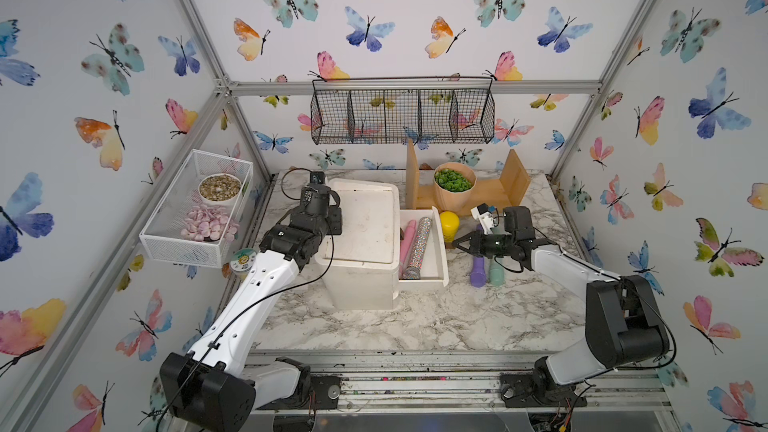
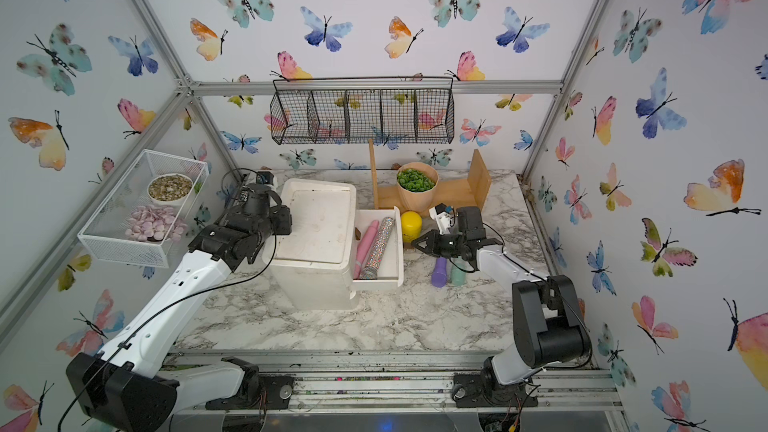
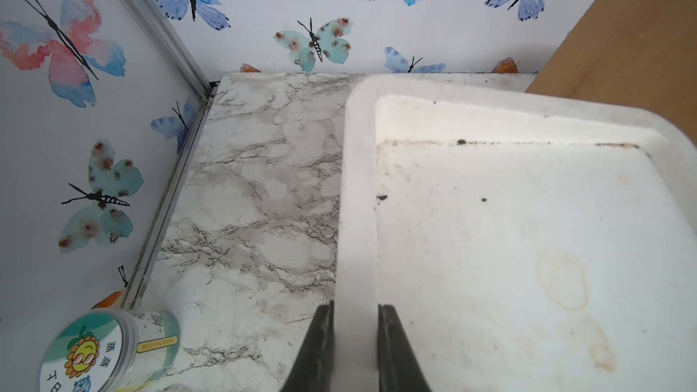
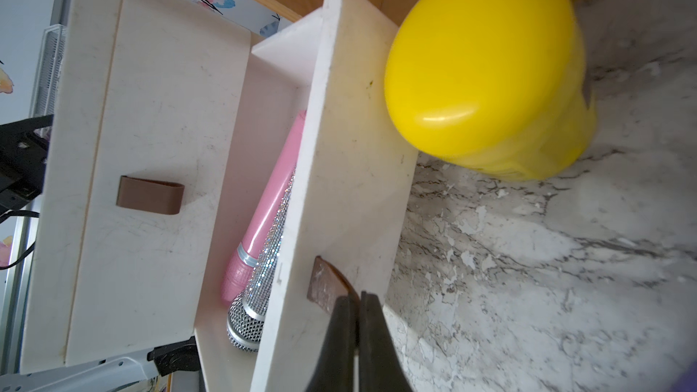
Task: Take the microphone out of the drawer
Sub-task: Open the drawer in the storage box.
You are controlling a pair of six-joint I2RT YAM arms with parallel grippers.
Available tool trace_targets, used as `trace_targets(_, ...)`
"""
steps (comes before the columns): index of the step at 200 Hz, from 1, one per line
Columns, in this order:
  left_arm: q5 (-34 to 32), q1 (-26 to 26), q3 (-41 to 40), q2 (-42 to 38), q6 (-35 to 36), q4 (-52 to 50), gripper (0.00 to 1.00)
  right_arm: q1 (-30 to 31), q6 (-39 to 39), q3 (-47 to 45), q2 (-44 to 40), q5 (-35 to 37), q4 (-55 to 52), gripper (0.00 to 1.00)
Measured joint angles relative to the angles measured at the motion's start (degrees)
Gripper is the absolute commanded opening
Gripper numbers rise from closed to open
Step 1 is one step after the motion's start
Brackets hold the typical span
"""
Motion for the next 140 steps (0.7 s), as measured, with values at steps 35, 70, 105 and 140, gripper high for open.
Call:
trace_targets(35, 0.02, 0.00, 0.00, 0.00, 0.00, 0.00, 0.00, -0.22, -0.66, 0.07, 0.22, -0.02, -0.81, 0.02)
trace_targets(70, 0.07, 0.02, -0.02, 0.00, -0.09, 0.00, 0.00, -0.44, -0.35, 0.17, 0.22, -0.76, -0.96, 0.18)
trace_targets(105, 0.37, 0.13, -0.02, -0.02, -0.33, 0.00, 0.00, -3.41, 0.83, 1.16, 0.04, 1.79, -2.51, 0.38)
trace_targets(140, 0.48, 0.17, -0.02, -0.04, -0.37, 0.00, 0.00, -3.85, 2.21, 6.38, -1.81, 4.96, -6.54, 0.45)
